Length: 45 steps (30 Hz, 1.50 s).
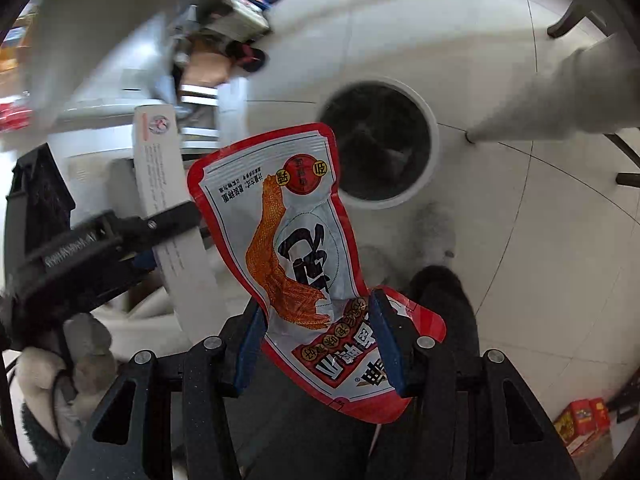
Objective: Collect trash
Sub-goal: 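Open both tools over the white bin, dropping box and wrapper inside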
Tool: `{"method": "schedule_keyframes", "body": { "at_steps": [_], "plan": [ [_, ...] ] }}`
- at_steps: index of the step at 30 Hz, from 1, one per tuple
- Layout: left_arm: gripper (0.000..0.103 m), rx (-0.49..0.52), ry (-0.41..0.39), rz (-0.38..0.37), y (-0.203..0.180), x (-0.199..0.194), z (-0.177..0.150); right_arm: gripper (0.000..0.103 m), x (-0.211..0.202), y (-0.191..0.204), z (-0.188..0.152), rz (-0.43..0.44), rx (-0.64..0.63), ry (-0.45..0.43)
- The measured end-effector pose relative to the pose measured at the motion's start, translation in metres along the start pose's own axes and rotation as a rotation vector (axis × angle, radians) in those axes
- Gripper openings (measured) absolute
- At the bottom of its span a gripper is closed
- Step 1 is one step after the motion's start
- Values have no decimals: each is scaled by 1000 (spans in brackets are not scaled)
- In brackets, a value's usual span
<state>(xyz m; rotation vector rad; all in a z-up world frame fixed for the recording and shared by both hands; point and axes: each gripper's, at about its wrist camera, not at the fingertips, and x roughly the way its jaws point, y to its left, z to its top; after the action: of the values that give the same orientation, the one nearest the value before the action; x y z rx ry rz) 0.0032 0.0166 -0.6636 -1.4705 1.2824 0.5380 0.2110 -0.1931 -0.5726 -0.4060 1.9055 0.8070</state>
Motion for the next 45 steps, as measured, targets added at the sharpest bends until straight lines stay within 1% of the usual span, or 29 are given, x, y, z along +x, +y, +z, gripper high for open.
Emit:
{"method": "schedule_keyframes", "body": {
  "at_steps": [1,2,3,5,6,8,9,11,12,13,14,16,17,18,19,20,21,23,25,28,33,37,41,45],
  "plan": [
    [45,-11,16,-5,4,18,12,52,18,-8,10,-10,6,-7],
    [46,-16,27,3,7,34,23,31,36,-15,20,-16,18,-8],
    [46,-14,33,7,9,48,33,16,57,-27,30,-20,34,2],
    [47,6,44,7,10,72,50,15,91,-43,52,-20,65,4],
    [47,20,44,14,11,82,57,14,105,-46,62,-29,54,7],
    [48,73,47,70,10,99,71,14,128,-47,82,-28,35,-14],
    [53,94,50,100,9,107,76,14,136,-47,88,-33,20,-18],
    [85,110,46,117,9,114,83,14,145,-53,97,-52,2,-27],
    [90,114,33,131,9,113,84,14,149,-55,100,-60,8,-27],
    [94,119,21,144,8,111,84,14,152,-55,103,-92,9,-20],
    [97,120,15,155,7,108,83,17,154,-54,106,-122,9,-16],
    [98,123,-2,181,5,99,79,46,154,-46,115,-166,16,-19],
    [98,129,-11,199,5,96,75,72,153,-48,117,-187,15,-27],
    [98,136,-19,227,3,91,72,85,153,-46,115,-215,10,-33],
    [98,143,-30,250,5,90,71,88,156,-43,118,-251,-2,-31],
    [98,149,-45,269,5,85,68,94,159,-38,124,-277,-13,-31],
    [98,154,-62,294,5,80,64,98,160,-35,122,-294,-20,-34],
    [98,166,-103,347,12,71,57,103,153,-36,119,-323,-32,-44],
    [98,178,-136,383,16,60,47,103,149,-28,117,-353,-56,-60],
    [98,192,-149,429,16,43,32,103,132,-33,107,-382,-88,-79],
    [98,208,-159,450,12,12,4,103,108,-19,93,-383,-100,-102],
    [98,204,-167,455,7,-10,-23,103,81,-6,72,-367,-100,-122],
    [98,211,-167,457,-1,-44,-48,103,44,7,47,-352,-90,-145],
    [98,240,-181,463,-13,-83,-79,103,0,21,19,-336,-85,-157]
  ]
}}
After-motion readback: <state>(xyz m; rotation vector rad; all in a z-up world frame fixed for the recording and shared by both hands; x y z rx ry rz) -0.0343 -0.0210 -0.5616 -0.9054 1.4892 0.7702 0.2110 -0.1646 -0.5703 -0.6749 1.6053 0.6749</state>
